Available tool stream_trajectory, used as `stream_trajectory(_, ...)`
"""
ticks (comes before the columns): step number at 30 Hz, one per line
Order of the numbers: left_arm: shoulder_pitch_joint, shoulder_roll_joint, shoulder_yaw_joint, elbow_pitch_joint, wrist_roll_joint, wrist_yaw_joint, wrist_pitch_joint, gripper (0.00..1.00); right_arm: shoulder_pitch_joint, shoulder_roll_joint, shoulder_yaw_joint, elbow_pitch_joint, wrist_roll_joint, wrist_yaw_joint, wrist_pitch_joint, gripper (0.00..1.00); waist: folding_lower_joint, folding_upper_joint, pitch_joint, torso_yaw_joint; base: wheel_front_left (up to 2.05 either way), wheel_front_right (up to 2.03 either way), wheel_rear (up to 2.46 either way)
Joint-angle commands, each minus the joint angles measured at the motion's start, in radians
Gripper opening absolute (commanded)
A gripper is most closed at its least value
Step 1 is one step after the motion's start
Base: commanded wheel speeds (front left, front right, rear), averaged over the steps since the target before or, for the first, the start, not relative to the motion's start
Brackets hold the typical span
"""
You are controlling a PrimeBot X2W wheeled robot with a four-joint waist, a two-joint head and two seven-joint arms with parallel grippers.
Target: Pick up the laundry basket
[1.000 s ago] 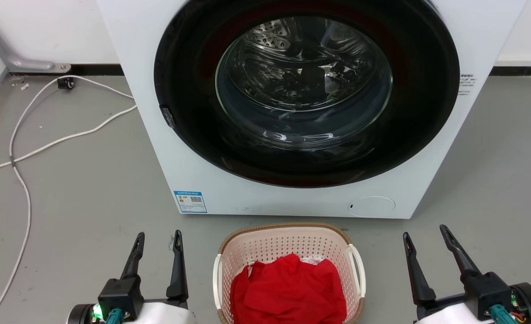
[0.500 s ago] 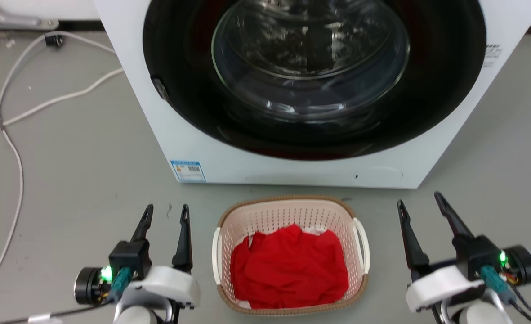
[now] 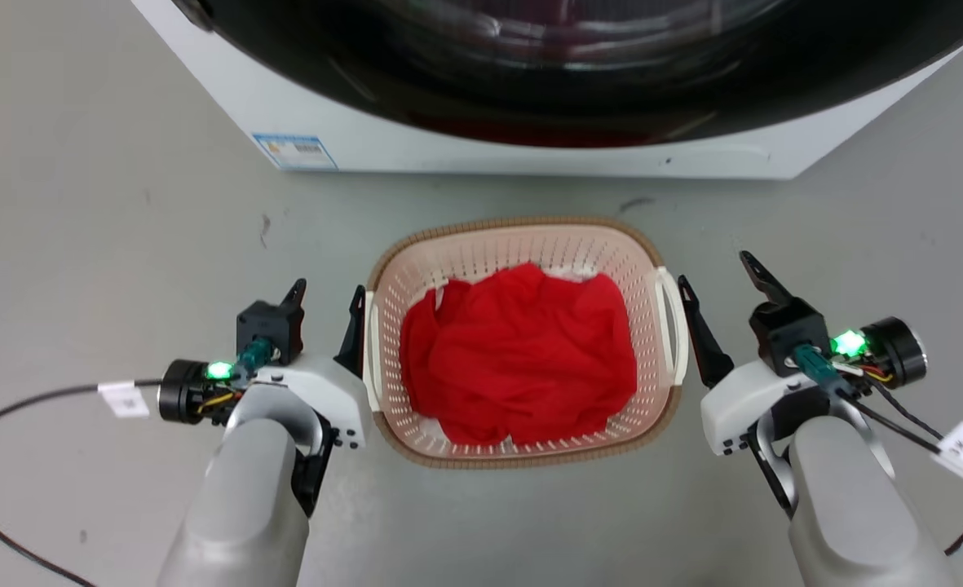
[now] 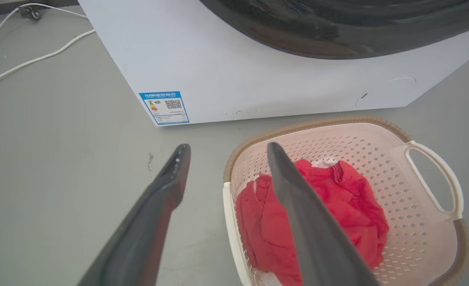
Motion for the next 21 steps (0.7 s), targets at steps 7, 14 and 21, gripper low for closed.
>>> stream_trajectory(7, -0.136, 0.011, -0.029, 0.189, 0.007, -0.015, -0.003, 1.0, -0.13, 0.002, 0.01, 0.213, -0.035, -0.001, -0.003, 1.0, -0.0003, 0.0, 0.147, -0.003, 0.0, 0.0, 0.0)
stream_trajectory(14, -0.218, 0.007, -0.066, 0.308, 0.017, -0.024, -0.003, 1.0, -0.251, 0.002, 0.011, 0.418, -0.062, -0.001, -0.003, 1.0, -0.0003, 0.0, 0.238, 0.0, 0.0, 0.0, 0.0)
stream_trajectory(21, -0.301, 0.001, -0.089, 0.402, 0.01, -0.027, -0.003, 1.0, -0.361, 0.002, -0.019, 0.535, -0.097, -0.001, 0.003, 1.0, -0.0003, 0.0, 0.328, 0.002, 0.0, 0.0, 0.0)
